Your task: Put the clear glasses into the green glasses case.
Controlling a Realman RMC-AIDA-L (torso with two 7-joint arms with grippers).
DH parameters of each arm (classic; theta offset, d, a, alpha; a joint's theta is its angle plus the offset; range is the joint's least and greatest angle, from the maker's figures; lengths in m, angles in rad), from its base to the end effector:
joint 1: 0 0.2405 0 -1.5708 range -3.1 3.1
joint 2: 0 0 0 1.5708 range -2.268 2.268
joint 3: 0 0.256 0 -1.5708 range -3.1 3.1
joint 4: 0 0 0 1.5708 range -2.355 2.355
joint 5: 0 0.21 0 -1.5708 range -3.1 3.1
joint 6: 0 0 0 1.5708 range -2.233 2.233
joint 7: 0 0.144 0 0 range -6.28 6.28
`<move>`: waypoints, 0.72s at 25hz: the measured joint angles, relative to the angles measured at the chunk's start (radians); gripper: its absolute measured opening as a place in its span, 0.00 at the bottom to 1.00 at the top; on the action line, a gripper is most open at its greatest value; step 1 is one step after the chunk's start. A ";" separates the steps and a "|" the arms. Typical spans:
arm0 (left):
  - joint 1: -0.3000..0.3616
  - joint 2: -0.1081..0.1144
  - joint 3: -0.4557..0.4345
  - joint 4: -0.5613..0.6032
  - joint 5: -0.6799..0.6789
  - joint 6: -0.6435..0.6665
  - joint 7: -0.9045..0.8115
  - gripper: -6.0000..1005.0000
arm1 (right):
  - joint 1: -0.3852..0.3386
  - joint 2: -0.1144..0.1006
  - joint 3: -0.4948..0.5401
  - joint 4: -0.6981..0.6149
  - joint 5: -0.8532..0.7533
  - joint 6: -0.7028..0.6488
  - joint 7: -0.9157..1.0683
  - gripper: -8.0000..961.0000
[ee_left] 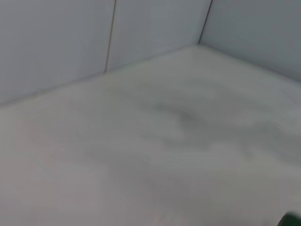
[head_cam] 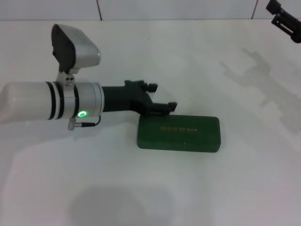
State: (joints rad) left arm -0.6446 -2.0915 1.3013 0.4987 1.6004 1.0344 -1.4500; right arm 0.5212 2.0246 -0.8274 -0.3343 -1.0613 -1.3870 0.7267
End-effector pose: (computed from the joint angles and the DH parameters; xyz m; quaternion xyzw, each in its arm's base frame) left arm -0.2215 0.3674 -0.0845 -0.9445 -0.2369 -0.1711 0.1500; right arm 0.2640 0.3692 0.0454 -0.7875 0.1056 0.4226 0.4360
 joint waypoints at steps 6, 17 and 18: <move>0.092 0.013 -0.018 0.018 -0.281 0.226 0.241 0.88 | 0.005 -0.006 -0.091 -0.014 -0.005 -0.004 -0.012 0.87; 0.212 0.063 -0.076 0.023 -0.292 0.557 0.396 0.88 | 0.054 -0.109 -0.417 -0.195 -0.335 -0.255 0.226 0.87; 0.226 0.064 -0.078 0.026 -0.292 0.575 0.412 0.88 | 0.054 -0.110 -0.417 -0.198 -0.340 -0.268 0.225 0.87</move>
State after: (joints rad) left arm -0.4186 -2.0273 1.2237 0.5246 1.3080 1.6099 -1.0380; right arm 0.5751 1.9146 -1.2442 -0.5321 -1.4018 -1.6551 0.9517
